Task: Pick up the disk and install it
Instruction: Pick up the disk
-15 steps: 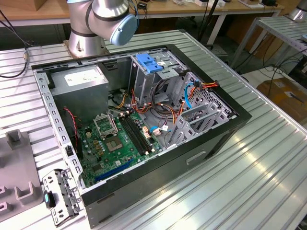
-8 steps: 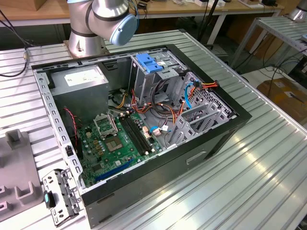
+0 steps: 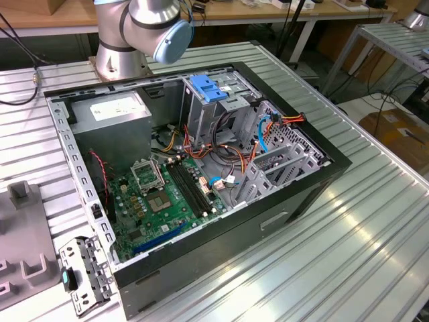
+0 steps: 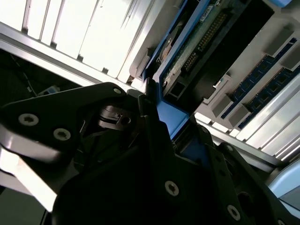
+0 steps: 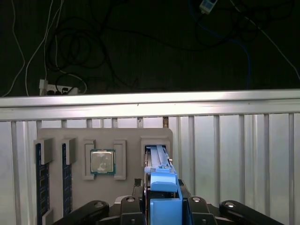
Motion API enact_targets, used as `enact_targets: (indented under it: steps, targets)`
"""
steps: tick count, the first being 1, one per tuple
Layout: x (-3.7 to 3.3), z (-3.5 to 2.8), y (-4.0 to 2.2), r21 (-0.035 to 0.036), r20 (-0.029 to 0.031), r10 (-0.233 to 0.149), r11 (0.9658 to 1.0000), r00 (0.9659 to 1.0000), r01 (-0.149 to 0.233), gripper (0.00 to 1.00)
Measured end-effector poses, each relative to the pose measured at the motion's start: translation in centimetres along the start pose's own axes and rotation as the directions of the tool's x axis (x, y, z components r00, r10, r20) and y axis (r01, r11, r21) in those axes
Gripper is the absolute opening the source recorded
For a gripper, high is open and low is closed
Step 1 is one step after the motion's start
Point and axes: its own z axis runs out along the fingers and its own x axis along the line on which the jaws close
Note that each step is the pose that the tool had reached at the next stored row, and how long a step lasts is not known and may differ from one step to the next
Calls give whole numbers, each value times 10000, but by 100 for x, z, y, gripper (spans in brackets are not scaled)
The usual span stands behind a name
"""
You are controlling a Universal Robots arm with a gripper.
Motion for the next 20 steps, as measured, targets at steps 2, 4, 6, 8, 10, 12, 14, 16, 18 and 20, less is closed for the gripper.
enact_targets:
  steps: [2,4,6,8,10,12,14,16,18,20]
  targets:
    - [0,-25,0,1,0,0,10000,10000,0,37]
    - [1,-56,-1,0,0,1,10000,10000,-1,37]
    - [1,-87,-1,1,0,1,10000,10000,-1,37]
    - [2,-134,-2,0,-1,0,10000,10000,0,37]
    - [3,-176,-2,0,0,1,10000,10000,-1,37]
    - [4,-213,-2,0,-1,0,10000,10000,0,37]
    - [5,-257,-3,0,-1,0,10000,10000,0,37]
    - [5,-295,-4,1,0,1,10000,10000,-1,37]
    - [6,-325,-4,0,0,0,10000,10000,0,37]
    - [6,-347,-4,1,0,0,10000,10000,0,37]
